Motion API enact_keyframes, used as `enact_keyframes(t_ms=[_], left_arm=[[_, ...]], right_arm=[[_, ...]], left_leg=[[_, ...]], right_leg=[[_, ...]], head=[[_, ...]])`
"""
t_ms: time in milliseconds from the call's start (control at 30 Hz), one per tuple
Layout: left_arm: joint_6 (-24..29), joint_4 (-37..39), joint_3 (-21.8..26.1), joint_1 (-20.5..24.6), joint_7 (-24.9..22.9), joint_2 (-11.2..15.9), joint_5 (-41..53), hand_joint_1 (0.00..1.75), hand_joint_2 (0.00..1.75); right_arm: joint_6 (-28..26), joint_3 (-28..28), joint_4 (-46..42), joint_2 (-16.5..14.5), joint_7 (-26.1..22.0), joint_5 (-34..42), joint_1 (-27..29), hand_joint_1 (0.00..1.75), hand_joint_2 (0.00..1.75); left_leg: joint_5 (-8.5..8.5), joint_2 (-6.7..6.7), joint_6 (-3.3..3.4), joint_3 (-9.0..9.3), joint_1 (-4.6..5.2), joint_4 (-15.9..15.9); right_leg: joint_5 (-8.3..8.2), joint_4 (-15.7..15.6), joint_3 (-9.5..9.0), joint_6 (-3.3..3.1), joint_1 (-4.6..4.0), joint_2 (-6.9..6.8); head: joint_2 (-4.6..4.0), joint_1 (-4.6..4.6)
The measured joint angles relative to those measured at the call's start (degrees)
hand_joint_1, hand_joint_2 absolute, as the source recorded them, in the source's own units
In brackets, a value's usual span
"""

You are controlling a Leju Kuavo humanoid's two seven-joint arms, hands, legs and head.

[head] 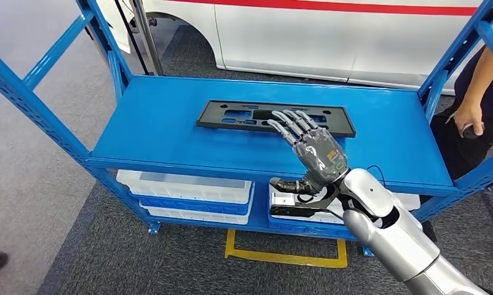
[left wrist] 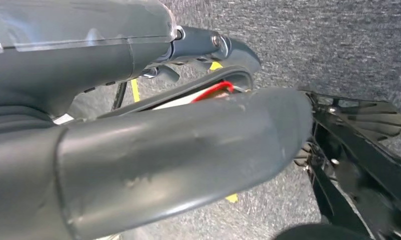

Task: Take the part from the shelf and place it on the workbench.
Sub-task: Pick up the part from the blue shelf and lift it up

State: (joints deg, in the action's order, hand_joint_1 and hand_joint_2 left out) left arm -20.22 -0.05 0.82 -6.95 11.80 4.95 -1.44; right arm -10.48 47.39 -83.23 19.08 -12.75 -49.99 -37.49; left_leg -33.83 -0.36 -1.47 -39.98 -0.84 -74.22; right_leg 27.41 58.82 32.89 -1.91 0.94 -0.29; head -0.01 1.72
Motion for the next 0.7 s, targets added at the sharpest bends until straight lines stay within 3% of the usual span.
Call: enact_keyframes(t_ms=[33,67,133,167,300,367,467,500,533,567,633,667,700], left_arm=[[0.0,0.0,0.0,0.0,0.0,0.0,0.0,0.0,0.0],[0.0,0.0,-0.1,-0.1,0.0,0.0,-0.1,0.0,0.0],[0.0,0.0,-0.2,-0.1,0.0,0.0,-0.2,0.0,0.0],[0.0,0.0,-0.2,-0.1,0.0,0.0,-0.2,0.0,0.0],[0.0,0.0,-0.2,-0.1,0.0,0.0,-0.2,0.0,0.0],[0.0,0.0,-0.3,-0.2,0.0,0.0,-0.2,0.0,0.0],[0.0,0.0,-0.3,-0.1,0.0,0.0,-0.2,0.0,0.0],[0.0,0.0,-0.3,-0.1,0.0,0.0,-0.3,0.0,0.0],[0.0,0.0,-0.3,-0.1,0.0,0.0,-0.3,0.0,0.0],[0.0,0.0,-0.3,-0.1,0.0,0.0,-0.3,0.0,0.0],[0.0,0.0,-0.3,-0.1,0.0,-0.1,-0.3,0.0,0.0],[0.0,0.0,-0.3,-0.1,0.0,-0.1,-0.3,0.0,0.0],[0.0,0.0,-0.3,0.0,0.0,-0.1,-0.3,0.0,0.0]], right_arm=[[0.1,0.1,0.1,-0.1,0.0,0.0,0.0,0.0,0.0],[0.1,0.3,0.1,-0.3,0.0,0.0,0.1,0.0,0.0],[0.1,0.4,0.2,-0.4,0.0,0.0,0.0,0.0,0.0],[0.1,0.4,0.2,-0.5,0.0,0.0,-0.1,0.0,0.0],[0.1,0.7,0.3,-0.8,0.1,0.0,-0.3,0.0,0.0],[0.1,0.8,0.4,-1.0,0.1,0.0,-0.4,0.0,0.0],[0.2,1.0,0.6,-1.3,0.1,-0.1,-0.3,0.0,0.0],[0.2,1.2,0.7,-1.3,0.1,-0.1,-0.2,0.0,0.0],[0.3,1.4,0.8,-1.3,0.2,-0.1,-0.1,0.0,0.0],[0.3,1.5,0.9,-1.4,0.2,-0.1,-0.1,0.0,0.0],[0.3,1.7,1.1,-1.5,0.3,-0.1,-0.2,0.0,0.0],[0.3,1.8,1.1,-1.5,0.3,-0.1,-0.2,0.0,0.0],[0.4,1.8,1.2,-1.6,0.3,-0.1,-0.3,0.0,0.0]], left_leg=[[1.27,0.01,-0.18,-0.52,-0.18,0.2],[3.58,0.03,-0.32,0.09,-0.34,2.6],[8.05,0.07,-0.46,2.81,-0.45,10.1],[9.0,0.07,-0.25,4.03,-0.39,12.9],[8.39,-0.03,1.24,5.09,-0.2,15.3],[8.23,-0.01,2.09,5.53,-0.33,15.6],[7.7,-0.01,3.01,6.06,-0.11,15.7],[7.48,-0.05,3.18,6.32,0.03,15.7],[7.2,-0.11,3.28,6.69,0.18,15.7],[6.88,-0.2,3.29,7.19,0.32,15.7],[6.13,-0.33,3.14,8.17,0.54,15.7],[5.77,-0.38,2.94,8.51,0.7,15.6],[5.53,-0.4,2.7,8.6,0.69,15.6]], right_leg=[[0.29,0.0,-0.36,0.11,0.08,0.02],[0.65,0.1,-0.83,0.3,0.2,0.03],[1.48,0.2,-1.65,0.93,0.34,0.08],[1.79,0.3,-1.83,1.32,0.3,0.13],[2.27,0.1,-1.96,2.51,0.12,0.18],[3.8,2.7,-0.84,2.87,0.25,0.18],[7.82,13.5,5.34,2.96,0.24,0.24],[8.0,16.0,7.15,2.91,0.24,0.24],[6.97,16.5,8.06,2.75,0.21,0.24],[4.85,14.9,7.86,2.47,0.11,0.24],[-0.11,7.9,5.32,1.48,-0.29,0.23],[-1.51,4.8,4.04,1.02,-0.56,0.21],[-1.9,2.8,3.24,0.71,-0.81,0.17]], head=[[-0.01,0.01],[-0.01,0.01],[-0.01,0.01],[-0.01,0.0],[-0.01,-0.03],[-0.01,-0.05],[0.0,-0.06],[0.0,-0.06],[0.0,-0.06],[-0.01,-0.06],[-0.01,-0.05],[-0.01,-0.04],[-0.01,-0.04]])
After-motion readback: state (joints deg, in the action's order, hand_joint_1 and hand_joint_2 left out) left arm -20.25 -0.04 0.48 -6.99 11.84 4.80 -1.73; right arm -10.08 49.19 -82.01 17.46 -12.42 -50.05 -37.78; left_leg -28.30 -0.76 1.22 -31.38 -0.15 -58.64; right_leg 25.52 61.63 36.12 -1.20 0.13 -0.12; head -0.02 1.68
